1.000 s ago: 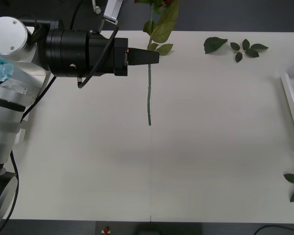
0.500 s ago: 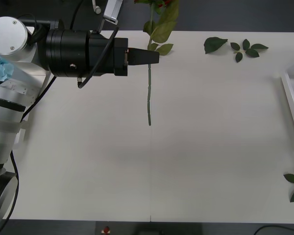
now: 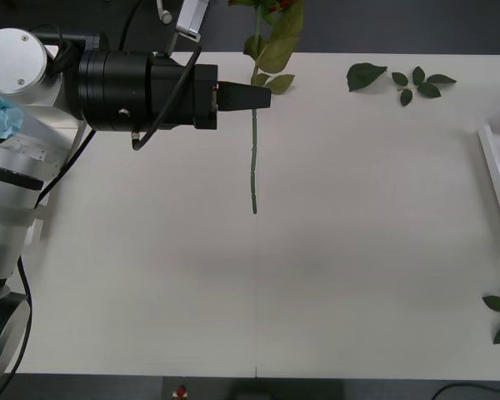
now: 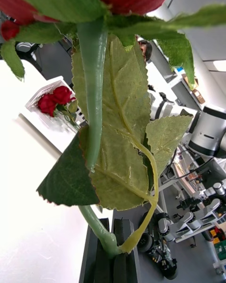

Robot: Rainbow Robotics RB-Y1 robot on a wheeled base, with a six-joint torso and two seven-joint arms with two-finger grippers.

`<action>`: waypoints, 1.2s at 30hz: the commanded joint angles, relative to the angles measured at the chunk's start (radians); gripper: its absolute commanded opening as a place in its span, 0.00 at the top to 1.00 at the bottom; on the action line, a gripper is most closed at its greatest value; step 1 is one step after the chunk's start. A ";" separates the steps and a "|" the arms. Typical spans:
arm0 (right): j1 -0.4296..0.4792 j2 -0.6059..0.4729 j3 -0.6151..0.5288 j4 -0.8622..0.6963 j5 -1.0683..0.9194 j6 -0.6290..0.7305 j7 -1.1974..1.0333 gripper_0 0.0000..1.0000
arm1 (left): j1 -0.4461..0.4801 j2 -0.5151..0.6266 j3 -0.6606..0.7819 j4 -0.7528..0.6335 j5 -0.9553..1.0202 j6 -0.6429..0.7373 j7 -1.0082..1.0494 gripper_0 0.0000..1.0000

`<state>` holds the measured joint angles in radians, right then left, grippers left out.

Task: Put the red flowers into the right box and the blue flowers into the left box

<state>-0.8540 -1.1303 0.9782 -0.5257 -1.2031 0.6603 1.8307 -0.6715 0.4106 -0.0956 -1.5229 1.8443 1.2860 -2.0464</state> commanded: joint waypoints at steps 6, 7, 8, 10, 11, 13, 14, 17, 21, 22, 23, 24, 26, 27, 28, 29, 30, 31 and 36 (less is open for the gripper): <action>-0.016 -0.152 -0.138 -0.155 -0.343 0.187 0.420 0.08 | -0.030 0.008 0.011 -0.014 0.007 -0.005 0.006 1.00; -0.016 -0.160 -0.138 -0.168 -0.375 0.200 0.443 0.08 | -0.030 0.008 0.011 -0.014 0.007 -0.005 0.006 1.00; -0.016 -0.180 -0.138 -0.200 -0.460 0.236 0.501 0.08 | -0.030 0.008 0.011 -0.014 0.007 -0.005 0.006 1.00; -0.010 -0.203 -0.138 -0.231 -0.593 0.271 0.575 0.09 | -0.030 0.008 0.011 -0.014 0.007 -0.005 0.006 1.00; -0.007 -0.215 -0.138 -0.244 -0.668 0.294 0.617 0.09 | -0.030 0.008 0.011 -0.014 0.007 -0.005 0.006 1.00; -0.002 -0.227 -0.138 -0.267 -0.768 0.329 0.687 0.08 | -0.030 0.008 0.011 -0.014 0.007 -0.005 0.006 1.00; 0.004 -0.233 -0.138 -0.283 -0.834 0.348 0.725 0.09 | -0.030 0.008 0.011 -0.014 0.007 -0.005 0.006 1.00; 0.033 -0.249 -0.138 -0.333 -1.015 0.377 0.812 0.08 | -0.030 0.008 0.011 -0.014 0.007 -0.005 0.006 1.00; 0.086 -0.256 -0.139 -0.419 -1.221 0.380 0.875 0.09 | -0.030 0.008 0.011 -0.014 0.007 -0.005 0.006 1.00; 0.105 -0.256 -0.144 -0.450 -1.282 0.380 0.875 0.08 | -0.030 0.008 0.011 -0.014 0.007 -0.005 0.006 1.00; 0.130 -0.256 -0.151 -0.482 -1.343 0.378 0.875 0.08 | -0.030 0.008 0.011 -0.014 0.007 -0.005 0.006 1.00; 0.144 -0.255 -0.159 -0.499 -1.371 0.375 0.875 0.08 | -0.030 0.008 0.011 -0.014 0.007 -0.005 0.006 1.00; 0.201 -0.236 -0.191 -0.568 -1.437 0.368 0.875 0.08 | -0.030 0.008 0.011 -0.014 0.007 -0.005 0.006 1.00; 0.217 -0.232 -0.202 -0.583 -1.448 0.366 0.875 0.09 | -0.030 0.008 0.011 -0.014 0.007 -0.005 0.006 1.00; 0.251 -0.223 -0.231 -0.612 -1.461 0.366 0.875 0.09 | -0.030 0.008 0.011 -0.014 0.007 -0.005 0.006 1.00; 0.282 -0.210 -0.256 -0.642 -1.471 0.361 0.875 0.09 | -0.030 0.008 0.011 -0.014 0.007 -0.005 0.006 1.00; 0.303 -0.206 -0.273 -0.662 -1.477 0.358 0.875 0.08 | -0.030 0.008 0.011 -0.014 0.007 -0.005 0.006 1.00; 0.340 -0.203 -0.302 -0.703 -1.491 0.349 0.875 0.08 | -0.030 0.008 0.011 -0.014 0.007 -0.005 0.006 1.00; 0.555 -0.154 -0.489 -0.918 -1.497 0.263 0.875 0.05 | -0.030 0.008 0.011 -0.014 0.007 -0.005 0.006 1.00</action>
<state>-0.3858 -1.3032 0.5811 -1.3514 -2.6919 0.9470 2.6743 -0.6714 0.4107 -0.0954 -1.5223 1.8441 1.2860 -2.0464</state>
